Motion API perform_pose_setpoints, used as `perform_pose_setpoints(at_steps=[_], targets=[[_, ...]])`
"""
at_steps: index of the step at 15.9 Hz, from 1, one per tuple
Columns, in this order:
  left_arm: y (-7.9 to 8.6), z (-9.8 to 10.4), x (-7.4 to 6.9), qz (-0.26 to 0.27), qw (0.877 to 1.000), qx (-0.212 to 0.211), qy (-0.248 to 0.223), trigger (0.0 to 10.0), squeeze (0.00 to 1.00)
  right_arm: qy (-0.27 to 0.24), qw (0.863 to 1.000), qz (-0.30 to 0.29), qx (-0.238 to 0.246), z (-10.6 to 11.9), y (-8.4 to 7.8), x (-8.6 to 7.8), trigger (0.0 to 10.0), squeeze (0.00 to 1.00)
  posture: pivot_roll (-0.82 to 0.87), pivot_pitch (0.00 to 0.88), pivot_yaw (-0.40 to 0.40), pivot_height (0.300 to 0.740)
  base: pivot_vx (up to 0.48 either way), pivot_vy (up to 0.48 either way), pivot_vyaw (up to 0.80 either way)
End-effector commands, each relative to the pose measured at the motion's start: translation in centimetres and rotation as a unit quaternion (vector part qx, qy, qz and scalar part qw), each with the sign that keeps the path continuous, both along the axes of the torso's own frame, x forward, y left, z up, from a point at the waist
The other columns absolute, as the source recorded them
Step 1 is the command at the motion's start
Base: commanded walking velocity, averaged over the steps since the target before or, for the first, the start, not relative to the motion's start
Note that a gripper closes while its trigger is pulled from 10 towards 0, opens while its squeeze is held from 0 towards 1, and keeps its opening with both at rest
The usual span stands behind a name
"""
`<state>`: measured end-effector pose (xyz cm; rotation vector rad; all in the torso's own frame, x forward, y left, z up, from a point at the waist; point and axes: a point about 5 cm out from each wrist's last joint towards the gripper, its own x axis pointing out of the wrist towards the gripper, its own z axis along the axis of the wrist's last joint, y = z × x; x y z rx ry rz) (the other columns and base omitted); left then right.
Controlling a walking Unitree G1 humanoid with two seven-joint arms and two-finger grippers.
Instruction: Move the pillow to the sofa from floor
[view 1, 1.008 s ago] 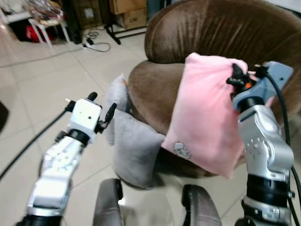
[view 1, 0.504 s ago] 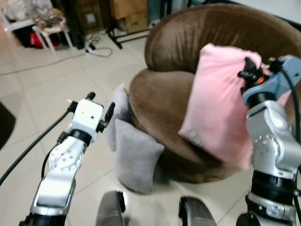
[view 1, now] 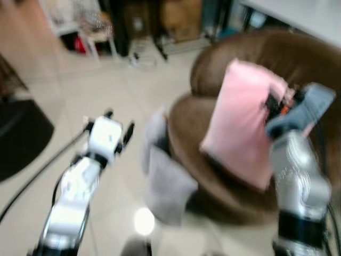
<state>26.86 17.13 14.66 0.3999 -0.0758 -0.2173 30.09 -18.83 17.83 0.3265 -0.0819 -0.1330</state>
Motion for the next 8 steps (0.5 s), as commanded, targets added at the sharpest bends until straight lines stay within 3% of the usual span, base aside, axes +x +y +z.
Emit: perform_pose_setpoints(at_steps=[1, 3, 8], targets=[[0.1, -0.4, -0.1, 0.005, 1.0, 0.0, 0.006, 10.0, 0.0, -0.028, 1.0, 0.004, -0.008, 0.6, 0.3, -0.1, 10.0, 0.0, 0.01, 0.0, -0.005, 0.74, 0.0, 0.0, 0.0], [0.1, -0.8, -0.2, 0.005, 1.0, 0.006, 0.01, 10.0, 0.0, -0.004, 1.0, -0.002, -0.003, -1.9, 0.3, -0.9, 10.0, 0.0, 0.01, 0.0, 0.001, 0.74, 0.0, 0.0, 0.0], [0.0, -0.7, 0.3, -0.003, 1.0, 0.015, 0.011, 10.0, 0.0, 0.008, 1.0, -0.014, -0.018, -3.8, 0.4, -2.3, 10.0, 0.0, 0.0, 0.0, 0.042, 0.74, 0.0, 0.0, 0.0]])
